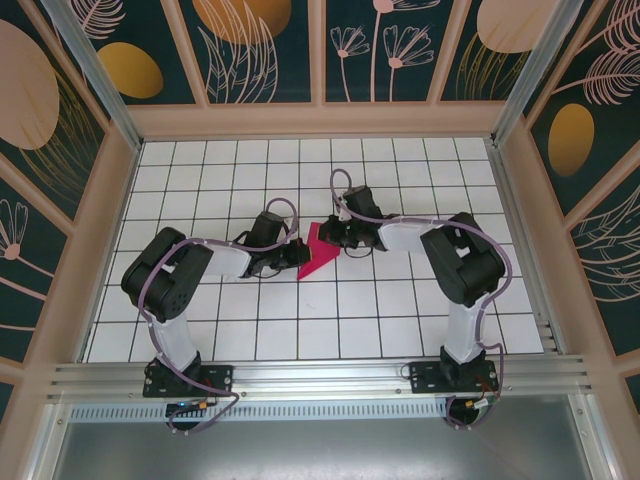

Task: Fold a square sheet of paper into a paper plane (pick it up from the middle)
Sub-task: Fourth fold the wing at the center of the table.

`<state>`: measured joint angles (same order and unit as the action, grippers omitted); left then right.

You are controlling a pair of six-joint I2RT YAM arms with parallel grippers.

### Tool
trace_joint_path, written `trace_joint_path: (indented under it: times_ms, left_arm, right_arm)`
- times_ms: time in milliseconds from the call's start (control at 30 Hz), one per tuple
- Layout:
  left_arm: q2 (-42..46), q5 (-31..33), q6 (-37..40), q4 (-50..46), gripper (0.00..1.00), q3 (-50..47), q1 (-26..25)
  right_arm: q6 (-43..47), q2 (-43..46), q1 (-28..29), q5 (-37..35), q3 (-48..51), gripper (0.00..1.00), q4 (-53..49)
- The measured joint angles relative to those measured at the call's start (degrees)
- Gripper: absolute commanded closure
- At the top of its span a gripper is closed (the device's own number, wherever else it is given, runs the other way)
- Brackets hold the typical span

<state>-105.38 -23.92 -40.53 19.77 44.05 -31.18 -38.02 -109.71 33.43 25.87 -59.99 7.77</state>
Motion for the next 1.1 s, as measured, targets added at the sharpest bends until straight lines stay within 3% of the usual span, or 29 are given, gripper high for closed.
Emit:
trace_joint_path:
  times_ms: [533,667,733,1100]
  left_arm:
    - [0.0,0.1,0.9,-5.1,1.0,2.7,0.0]
    - [0.7,1.0,1.5,-8.5,0.86,4.5,0.0]
    - [1.9,1.7,1.5,-9.6,0.84,5.2,0.0]
    - [6.0,3.0,1.0,-9.5,0.91,7.7,0.0]
  right_arm:
    - [-1.3,-4.0,-0.1,2.3,-0.5,1.0,-0.6]
    - [-1.1,-4.3,0.0,2.1,-1.4,1.0,-2.2]
    - [-1.0,-4.5,0.0,2.1,-1.8,1.0,-2.9]
    - [-0.9,-4.6,0.1,1.4,-2.6,1.0,-4.4]
